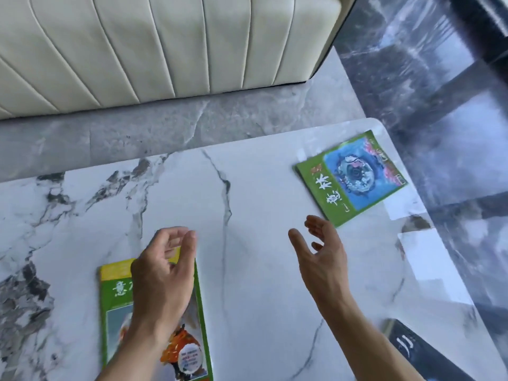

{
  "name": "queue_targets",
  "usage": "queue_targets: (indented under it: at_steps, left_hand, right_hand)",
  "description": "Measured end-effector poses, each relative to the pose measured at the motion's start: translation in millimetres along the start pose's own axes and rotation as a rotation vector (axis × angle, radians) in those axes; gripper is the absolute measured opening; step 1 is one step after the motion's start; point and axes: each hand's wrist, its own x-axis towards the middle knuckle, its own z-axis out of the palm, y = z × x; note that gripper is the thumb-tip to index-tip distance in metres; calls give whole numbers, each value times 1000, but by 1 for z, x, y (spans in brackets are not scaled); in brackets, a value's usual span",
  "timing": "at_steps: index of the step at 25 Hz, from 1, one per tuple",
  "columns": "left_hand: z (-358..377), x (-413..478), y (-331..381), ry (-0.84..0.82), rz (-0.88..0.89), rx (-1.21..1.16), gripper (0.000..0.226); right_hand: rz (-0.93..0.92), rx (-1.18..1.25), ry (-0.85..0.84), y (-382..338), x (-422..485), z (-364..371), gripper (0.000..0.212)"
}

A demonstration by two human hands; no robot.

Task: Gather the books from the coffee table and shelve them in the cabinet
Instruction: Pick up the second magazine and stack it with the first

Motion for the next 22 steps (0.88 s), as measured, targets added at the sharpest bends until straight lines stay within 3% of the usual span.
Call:
queue_targets:
  at_steps: [10, 17, 22]
  left_hand:
    - [192, -6, 73, -121, 18, 2, 22]
    - [288, 10, 73, -145, -122, 23, 41]
    - [308, 4, 69, -95, -134, -30, 21]
  right_hand:
    - [81, 51, 108, 61, 147, -127, 40]
    - [66, -284, 25, 90, 250, -154, 69]
    - [16, -562, -35, 89, 280, -145, 74]
